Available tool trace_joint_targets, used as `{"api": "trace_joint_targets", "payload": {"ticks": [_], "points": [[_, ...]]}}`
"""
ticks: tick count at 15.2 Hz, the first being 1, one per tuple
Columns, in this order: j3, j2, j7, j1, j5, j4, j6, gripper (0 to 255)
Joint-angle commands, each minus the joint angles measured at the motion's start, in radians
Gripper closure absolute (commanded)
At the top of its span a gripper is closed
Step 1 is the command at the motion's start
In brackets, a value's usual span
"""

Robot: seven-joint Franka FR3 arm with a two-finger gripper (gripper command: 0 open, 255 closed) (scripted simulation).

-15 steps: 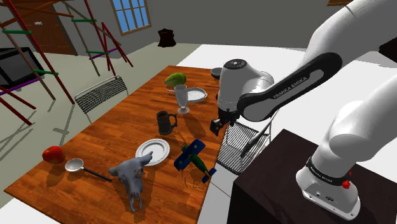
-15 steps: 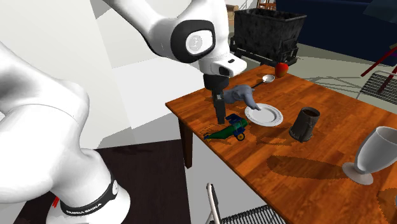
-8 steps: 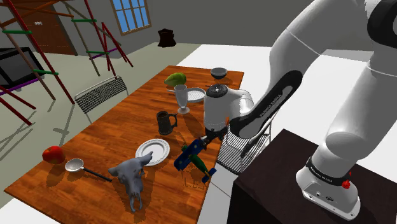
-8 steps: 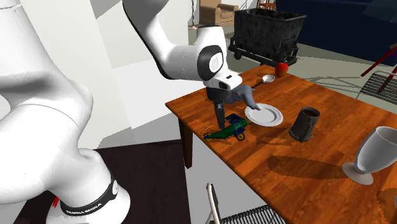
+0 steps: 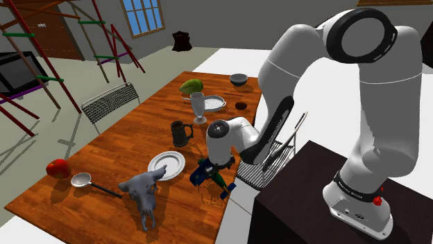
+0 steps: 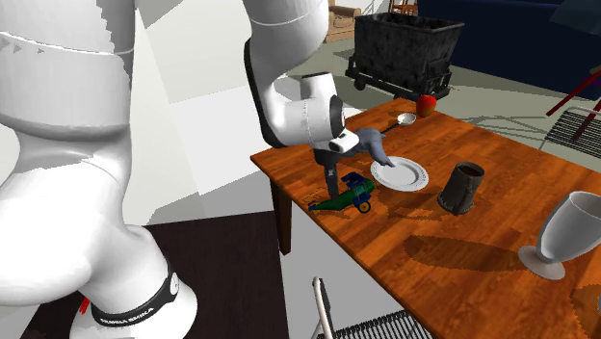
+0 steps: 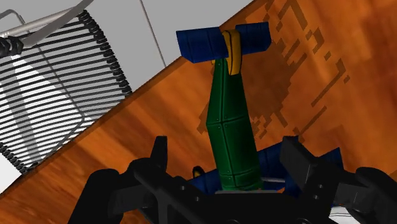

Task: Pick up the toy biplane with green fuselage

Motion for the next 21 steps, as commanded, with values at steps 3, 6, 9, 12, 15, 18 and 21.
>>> {"api": "trace_joint_targets", "payload": {"ticks": [3,6,9,12,15,18,21], "points": [[-0.043,0.075,0.073,0.048,-0.072,0.046,0.008,0],[-0.071,0.117,0.110,0.069,-0.116,0.064,0.025,0],[-0.095,0.152,0.141,0.087,-0.151,0.081,0.040,0],[-0.095,0.154,0.140,0.087,-0.150,0.083,0.039,255],[-0.095,0.154,0.140,0.087,-0.150,0.083,0.039,255],[-0.095,0.154,0.140,0.087,-0.150,0.083,0.039,255],[-0.086,0.139,0.129,0.080,-0.137,0.074,0.034,255]]}}
